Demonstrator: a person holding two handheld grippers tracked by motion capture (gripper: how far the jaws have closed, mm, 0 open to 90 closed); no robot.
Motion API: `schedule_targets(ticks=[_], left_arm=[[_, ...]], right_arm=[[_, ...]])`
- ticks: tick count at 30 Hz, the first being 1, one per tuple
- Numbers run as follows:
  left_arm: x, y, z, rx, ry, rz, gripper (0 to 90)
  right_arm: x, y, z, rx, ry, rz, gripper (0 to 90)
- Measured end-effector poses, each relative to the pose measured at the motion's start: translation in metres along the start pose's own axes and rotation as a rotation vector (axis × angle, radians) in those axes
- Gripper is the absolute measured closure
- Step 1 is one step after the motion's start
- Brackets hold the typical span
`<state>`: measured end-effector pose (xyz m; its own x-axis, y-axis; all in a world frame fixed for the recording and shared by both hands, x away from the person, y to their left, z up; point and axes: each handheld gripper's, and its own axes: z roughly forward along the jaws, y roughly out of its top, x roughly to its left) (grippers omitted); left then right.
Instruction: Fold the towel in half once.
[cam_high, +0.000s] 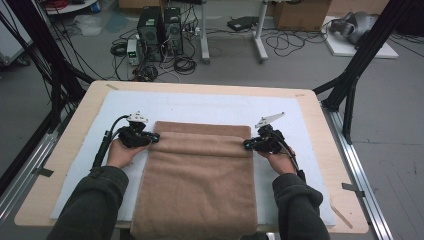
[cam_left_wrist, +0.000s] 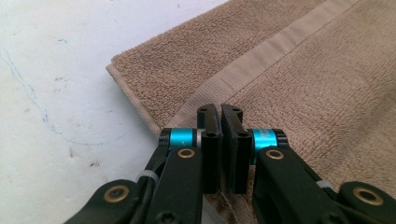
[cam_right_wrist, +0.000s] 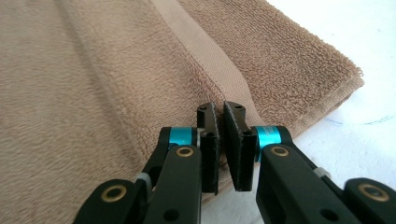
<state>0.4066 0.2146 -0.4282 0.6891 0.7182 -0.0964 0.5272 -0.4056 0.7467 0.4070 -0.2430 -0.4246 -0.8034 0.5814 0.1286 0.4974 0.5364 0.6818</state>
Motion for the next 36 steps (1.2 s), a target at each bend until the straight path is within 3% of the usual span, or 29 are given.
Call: schedule_targets(ticks=[8,14,21,27,29,31,33,36], left_arm=[[-0.015,0.001,-0.029,-0.096,-0.002,0.03,86.4],[-0.032,-0.016,-0.051,-0.145,-0.002,0.061,86.4],[-0.053,-0.04,-0.068,-0.157,0.0,0.099,86.5],[-0.076,-0.067,-0.084,-0.153,-0.036,0.134,86.5],[-0.082,-0.074,-0.091,-0.154,-0.087,0.136,85.9],[-0.084,-0.077,-0.098,-0.143,-0.13,0.118,77.2],[-0.084,-0.076,-0.103,-0.158,-0.137,0.11,63.8],[-0.08,-0.07,-0.103,-0.171,-0.146,0.093,59.1]], right_arm=[[0.011,0.004,-0.024,-0.077,0.034,-0.004,85.0],[0.029,-0.001,-0.041,-0.11,0.055,-0.045,85.1],[0.058,-0.015,-0.055,-0.144,0.072,-0.097,85.4],[0.086,-0.035,-0.065,-0.151,0.097,-0.143,85.4],[0.096,-0.043,-0.069,-0.153,0.12,-0.163,84.1],[0.102,-0.047,-0.073,-0.165,0.154,-0.162,72.0],[0.103,-0.049,-0.075,-0.179,0.167,-0.161,68.3],[0.099,-0.047,-0.073,-0.168,0.156,-0.154,65.3]])
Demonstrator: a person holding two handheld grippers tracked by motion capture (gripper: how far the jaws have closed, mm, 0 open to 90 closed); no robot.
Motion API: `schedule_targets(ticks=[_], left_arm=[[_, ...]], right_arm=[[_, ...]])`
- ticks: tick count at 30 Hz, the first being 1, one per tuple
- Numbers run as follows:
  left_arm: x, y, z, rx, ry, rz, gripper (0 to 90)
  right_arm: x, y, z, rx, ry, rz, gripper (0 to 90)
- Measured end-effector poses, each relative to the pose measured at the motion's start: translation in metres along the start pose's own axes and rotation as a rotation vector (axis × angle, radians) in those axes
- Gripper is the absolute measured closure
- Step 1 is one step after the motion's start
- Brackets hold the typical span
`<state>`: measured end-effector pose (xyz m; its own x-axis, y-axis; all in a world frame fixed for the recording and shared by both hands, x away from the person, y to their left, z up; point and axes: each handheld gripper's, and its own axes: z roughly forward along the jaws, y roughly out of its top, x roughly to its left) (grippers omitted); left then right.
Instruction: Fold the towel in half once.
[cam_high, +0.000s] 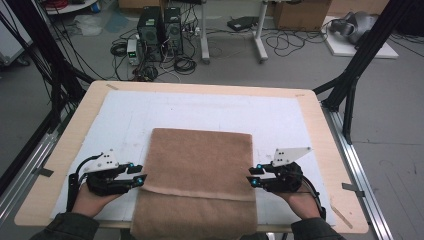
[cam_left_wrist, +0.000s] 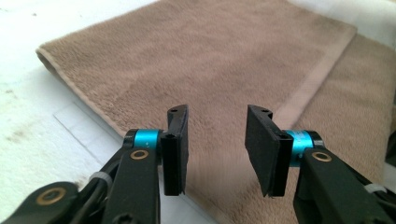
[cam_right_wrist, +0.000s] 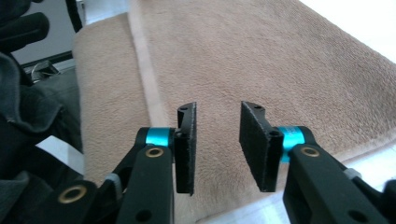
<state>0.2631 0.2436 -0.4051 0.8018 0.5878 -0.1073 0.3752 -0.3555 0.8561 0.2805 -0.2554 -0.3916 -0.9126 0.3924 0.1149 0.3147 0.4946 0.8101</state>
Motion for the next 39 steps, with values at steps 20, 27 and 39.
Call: schedule_targets(ticks=[20,27,39], left_arm=[[0.083,0.035,0.096,0.097,0.208,-0.088,46.8],[0.095,0.024,0.107,0.124,0.249,-0.121,44.4],[0.094,0.029,0.11,0.132,0.181,-0.162,82.4]], right_arm=[[-0.106,0.029,0.058,0.133,-0.191,0.103,38.2],[-0.125,0.013,0.072,0.166,-0.244,0.142,32.3],[-0.135,0.01,0.075,0.143,-0.138,0.229,81.6]])
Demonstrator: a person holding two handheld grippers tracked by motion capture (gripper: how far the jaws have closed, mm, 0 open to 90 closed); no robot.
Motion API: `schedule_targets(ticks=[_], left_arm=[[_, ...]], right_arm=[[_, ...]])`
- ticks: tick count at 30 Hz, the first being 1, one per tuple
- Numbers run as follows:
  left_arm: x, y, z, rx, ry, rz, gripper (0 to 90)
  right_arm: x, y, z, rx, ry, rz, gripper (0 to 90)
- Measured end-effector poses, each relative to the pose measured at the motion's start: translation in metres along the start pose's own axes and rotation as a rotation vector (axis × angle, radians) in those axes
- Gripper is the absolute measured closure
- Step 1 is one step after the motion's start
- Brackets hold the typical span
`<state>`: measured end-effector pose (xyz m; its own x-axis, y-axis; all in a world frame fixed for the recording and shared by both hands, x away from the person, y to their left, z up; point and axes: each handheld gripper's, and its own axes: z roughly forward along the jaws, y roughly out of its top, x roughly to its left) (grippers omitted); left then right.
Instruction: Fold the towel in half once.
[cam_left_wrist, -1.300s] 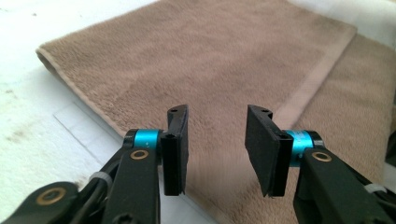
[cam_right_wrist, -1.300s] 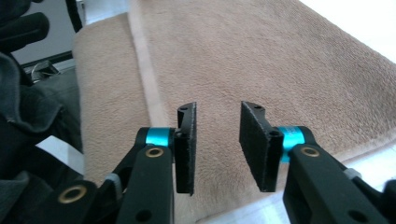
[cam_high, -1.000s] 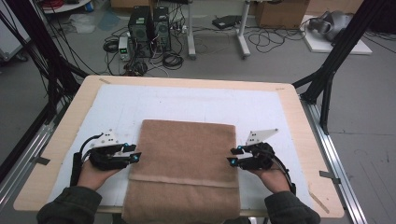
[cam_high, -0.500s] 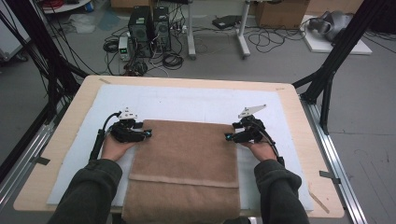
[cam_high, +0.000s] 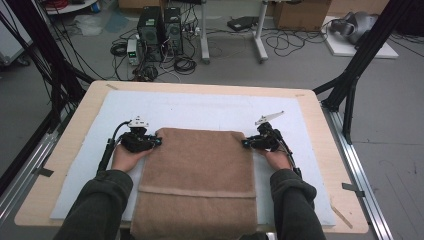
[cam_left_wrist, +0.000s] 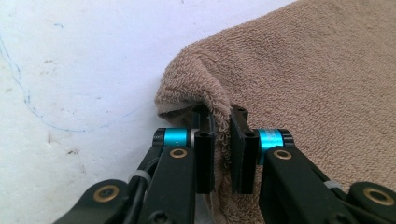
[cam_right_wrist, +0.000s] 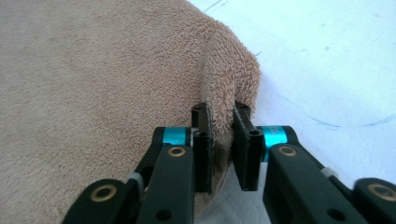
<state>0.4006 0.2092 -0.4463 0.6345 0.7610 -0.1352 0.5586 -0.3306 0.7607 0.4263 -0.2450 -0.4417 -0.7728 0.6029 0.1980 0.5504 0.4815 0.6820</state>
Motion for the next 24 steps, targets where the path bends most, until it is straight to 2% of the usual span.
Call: schedule_targets(ticks=[3,6,8,10,12,17,18,20,21,22,23,24], left_arm=[[-0.005,0.008,-0.001,0.018,0.066,0.052,83.8],[-0.004,0.017,-0.006,-0.038,0.089,0.039,84.2],[-0.004,0.025,-0.011,-0.088,0.118,0.049,84.2],[-0.001,0.037,-0.017,-0.113,0.132,0.048,84.2],[0.002,0.052,-0.026,-0.161,0.145,0.04,84.2],[0.008,0.1,-0.048,-0.269,0.167,0.057,84.1],[0.011,0.108,-0.049,-0.282,0.175,0.061,84.0],[0.018,0.117,-0.047,-0.275,0.179,0.047,82.5],[0.021,0.117,-0.045,-0.271,0.185,0.037,79.2],[0.022,0.115,-0.043,-0.259,0.186,0.031,73.3],[0.025,0.111,-0.041,-0.232,0.178,0.026,68.6],[0.026,0.107,-0.04,-0.219,0.17,0.031,66.4]], right_arm=[[0.003,0.006,-0.002,0.02,-0.023,-0.028,82.4],[0.005,0.014,-0.009,-0.001,-0.056,-0.048,82.5],[0.004,0.025,-0.016,-0.021,-0.083,-0.067,82.5],[0.004,0.038,-0.024,-0.043,-0.098,-0.077,82.5],[0.005,0.054,-0.033,-0.075,-0.127,-0.097,82.5],[0.003,0.094,-0.063,-0.155,-0.184,-0.146,82.5],[0.002,0.101,-0.068,-0.178,-0.188,-0.149,82.4],[-0.007,0.114,-0.069,-0.168,-0.187,-0.142,81.1],[-0.011,0.117,-0.066,-0.165,-0.19,-0.129,74.5],[-0.014,0.118,-0.061,-0.177,-0.203,-0.115,62.1],[-0.017,0.116,-0.057,-0.176,-0.216,-0.092,54.0],[-0.022,0.113,-0.051,-0.155,-0.198,-0.05,50.0]])
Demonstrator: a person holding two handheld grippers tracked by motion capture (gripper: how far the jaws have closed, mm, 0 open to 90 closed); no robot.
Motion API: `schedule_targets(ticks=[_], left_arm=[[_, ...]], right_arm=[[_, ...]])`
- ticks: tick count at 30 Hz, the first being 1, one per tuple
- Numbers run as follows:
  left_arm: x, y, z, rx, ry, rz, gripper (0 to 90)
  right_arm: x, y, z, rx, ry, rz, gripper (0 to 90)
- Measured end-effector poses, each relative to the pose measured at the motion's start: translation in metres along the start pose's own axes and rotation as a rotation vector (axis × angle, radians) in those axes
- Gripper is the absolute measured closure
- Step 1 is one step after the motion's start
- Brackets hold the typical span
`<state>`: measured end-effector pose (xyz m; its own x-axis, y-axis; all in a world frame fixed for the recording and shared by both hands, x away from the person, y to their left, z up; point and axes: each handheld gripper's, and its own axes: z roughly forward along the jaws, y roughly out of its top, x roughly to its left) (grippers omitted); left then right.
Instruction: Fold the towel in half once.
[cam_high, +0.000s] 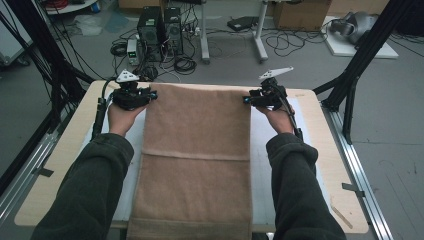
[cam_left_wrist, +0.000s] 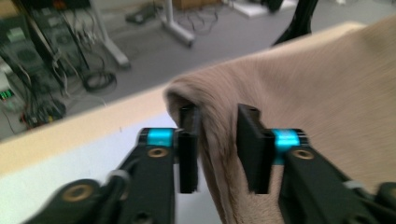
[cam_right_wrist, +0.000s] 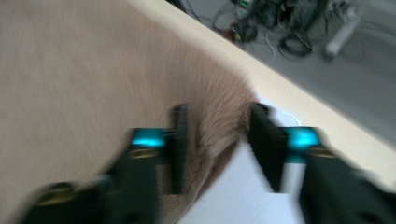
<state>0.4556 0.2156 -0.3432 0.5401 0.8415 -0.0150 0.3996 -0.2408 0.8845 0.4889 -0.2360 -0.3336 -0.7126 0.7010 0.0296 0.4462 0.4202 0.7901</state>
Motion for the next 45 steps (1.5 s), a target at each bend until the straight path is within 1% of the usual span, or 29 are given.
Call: schedule_targets(ticks=[1,3,5,7,8,9,11,12,13,14,15,16,17,18,19,21,23,24,26,28,29,31,32,34,36,38,41,43,45], left_arm=[[0.0,-0.005,0.0,0.007,-0.012,0.003,64.2],[0.0,-0.016,-0.002,0.015,-0.032,-0.001,61.7],[-0.001,-0.027,-0.003,0.047,-0.037,0.006,60.0],[-0.002,-0.039,-0.005,0.079,-0.05,0.012,58.2],[-0.003,-0.046,-0.006,0.078,-0.057,0.001,56.3],[-0.004,-0.051,-0.008,0.088,-0.072,-0.001,54.9],[-0.009,-0.062,-0.011,0.103,-0.091,0.004,53.2],[-0.011,-0.065,-0.012,0.135,-0.099,0.014,52.2],[-0.014,-0.069,-0.013,0.149,-0.098,0.018,50.3],[-0.017,-0.073,-0.015,0.148,-0.106,0.032,49.5],[-0.021,-0.077,-0.017,0.16,-0.108,0.048,50.9],[-0.024,-0.08,-0.019,0.18,-0.1,0.043,52.2],[-0.027,-0.085,-0.02,0.182,-0.122,0.029,52.0],[-0.029,-0.091,-0.022,0.188,-0.132,0.034,52.3],[-0.033,-0.096,-0.024,0.193,-0.124,0.052,52.5],[-0.036,-0.105,-0.028,0.199,-0.145,0.061,52.5],[-0.038,-0.114,-0.03,0.191,-0.151,0.076,52.6],[-0.039,-0.117,-0.03,0.197,-0.169,0.069,52.8],[-0.04,-0.121,-0.029,0.199,-0.195,0.083,54.1],[-0.039,-0.124,-0.026,0.224,-0.211,0.087,56.5],[-0.039,-0.125,-0.024,0.223,-0.216,0.09,57.7],[-0.039,-0.126,-0.023,0.219,-0.211,0.088,60.1],[-0.039,-0.126,-0.023,0.221,-0.192,0.098,64.4],[-0.041,-0.125,-0.022,0.22,-0.177,0.091,69.9],[-0.044,-0.125,-0.022,0.221,-0.162,0.109,75.5],[-0.046,-0.124,-0.022,0.221,-0.155,0.12,81.5],[-0.045,-0.123,-0.023,0.221,-0.155,0.12,85.1],[-0.044,-0.123,-0.025,0.215,-0.161,0.123,85.9],[-0.043,-0.121,-0.027,0.197,-0.169,0.107,85.9]], right_arm=[[0.0,-0.006,0.005,0.012,0.016,0.011,49.1],[0.004,-0.017,0.012,0.059,0.024,-0.004,47.6],[0.01,-0.028,0.014,0.072,0.043,-0.005,46.3],[0.019,-0.037,0.014,0.095,0.042,-0.033,46.2],[0.023,-0.041,0.013,0.096,0.051,-0.034,46.0],[0.026,-0.046,0.011,0.096,0.051,-0.04,45.9],[0.033,-0.054,0.009,0.112,0.073,-0.029,43.9],[0.038,-0.058,0.007,0.11,0.079,-0.038,44.2],[0.041,-0.063,0.006,0.108,0.079,-0.048,44.5],[0.045,-0.067,0.005,0.107,0.092,-0.044,45.0],[0.048,-0.072,0.004,0.107,0.094,-0.04,45.1],[0.051,-0.077,0.003,0.103,0.098,-0.035,47.4],[0.055,-0.084,0.002,0.092,0.113,-0.03,50.0],[0.059,-0.09,0.002,0.086,0.118,-0.048,51.3],[0.064,-0.095,0.001,0.094,0.119,-0.058,52.4],[0.07,-0.106,0.001,0.089,0.144,-0.063,55.9],[0.074,-0.115,0.002,0.113,0.152,-0.077,57.4],[0.075,-0.119,0.003,0.117,0.158,-0.069,57.6],[0.077,-0.124,0.005,0.119,0.171,-0.074,58.5],[0.079,-0.127,0.006,0.124,0.188,-0.074,58.6],[0.08,-0.129,0.007,0.126,0.185,-0.079,59.3],[0.081,-0.13,0.009,0.126,0.178,-0.089,63.0],[0.082,-0.131,0.01,0.126,0.175,-0.101,64.9],[0.083,-0.131,0.011,0.125,0.164,-0.118,69.0],[0.083,-0.13,0.011,0.124,0.163,-0.123,75.3],[0.082,-0.13,0.011,0.125,0.175,-0.109,81.1],[0.081,-0.129,0.01,0.126,0.178,-0.116,84.9],[0.079,-0.128,0.008,0.111,0.186,-0.096,85.3],[0.077,-0.128,0.005,0.097,0.193,-0.085,85.3]])
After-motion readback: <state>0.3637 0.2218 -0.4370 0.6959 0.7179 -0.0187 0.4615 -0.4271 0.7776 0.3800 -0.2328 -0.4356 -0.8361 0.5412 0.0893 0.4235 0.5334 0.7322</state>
